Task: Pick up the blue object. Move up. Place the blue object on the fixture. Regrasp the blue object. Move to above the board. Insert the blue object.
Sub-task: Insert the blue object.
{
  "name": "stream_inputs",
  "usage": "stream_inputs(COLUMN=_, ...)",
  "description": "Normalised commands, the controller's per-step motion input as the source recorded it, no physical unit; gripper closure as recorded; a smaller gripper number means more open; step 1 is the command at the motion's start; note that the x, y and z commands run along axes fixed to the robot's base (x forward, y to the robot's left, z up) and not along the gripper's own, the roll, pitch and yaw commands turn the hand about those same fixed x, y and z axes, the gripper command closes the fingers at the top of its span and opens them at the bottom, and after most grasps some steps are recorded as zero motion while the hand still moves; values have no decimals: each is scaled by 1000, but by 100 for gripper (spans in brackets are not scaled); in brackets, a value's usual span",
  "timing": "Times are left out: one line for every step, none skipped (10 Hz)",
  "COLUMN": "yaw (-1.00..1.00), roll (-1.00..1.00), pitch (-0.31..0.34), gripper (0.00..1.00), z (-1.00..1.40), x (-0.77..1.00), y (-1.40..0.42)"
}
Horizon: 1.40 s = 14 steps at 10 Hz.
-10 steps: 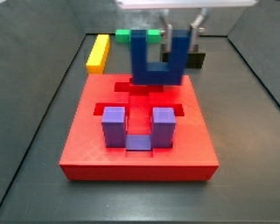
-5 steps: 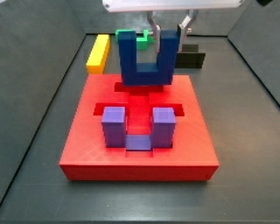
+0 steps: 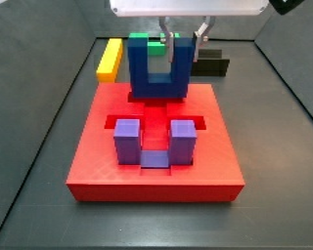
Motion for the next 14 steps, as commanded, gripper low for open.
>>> stream_inputs(yaw=0, roll=-346, pitch=-103, gripper=100, z=0, x=-37, y=11)
stream_inputs(yaw=0, roll=-243, pitch=-71, gripper=100, z=0, x=-57, y=0)
stream_inputs(yaw=0, roll=-161, pitch=-41, gripper=100, z=-86, x=-31, y=0)
stream_inputs(yaw=0, roll=0, pitch=0, gripper=100, z=-183, x=0, y=-6)
stream_inputs(yaw=-49, roll=96, pitch=3, gripper=100, z=-174, x=14, y=-54)
stream_inputs(yaw=-169, roll=116, pitch=44, gripper=100, z=-66, x=0, y=0)
stream_inputs(yaw=-146, roll=69, pitch=49, gripper=100, z=-49, x=0, y=0)
stream_inputs(yaw=-163, roll=67, pitch=54, gripper=100, z=-31, x=-3, y=17)
stream_inputs(yaw=-166, roll=33, pitch=50, gripper=100, z=0, x=-114, y=106)
stream_inputs(yaw=-146, roll=0, pitch=17, gripper=100, z=0, x=-129, y=80)
stream_inputs(yaw=-120, roll=0, pitch=0, gripper=100, z=0, x=-131, y=54)
stream_inputs(yaw=-31, roll=0, pitch=0, gripper=100, z=-26, x=-180, y=0)
stream_inputs(yaw=0, roll=-19, pitch=-3, gripper=100, z=-97, x=-89, y=-23)
stream_inputs(yaw=0, roll=0, pitch=-6, gripper=100, z=-254, x=0, y=-140)
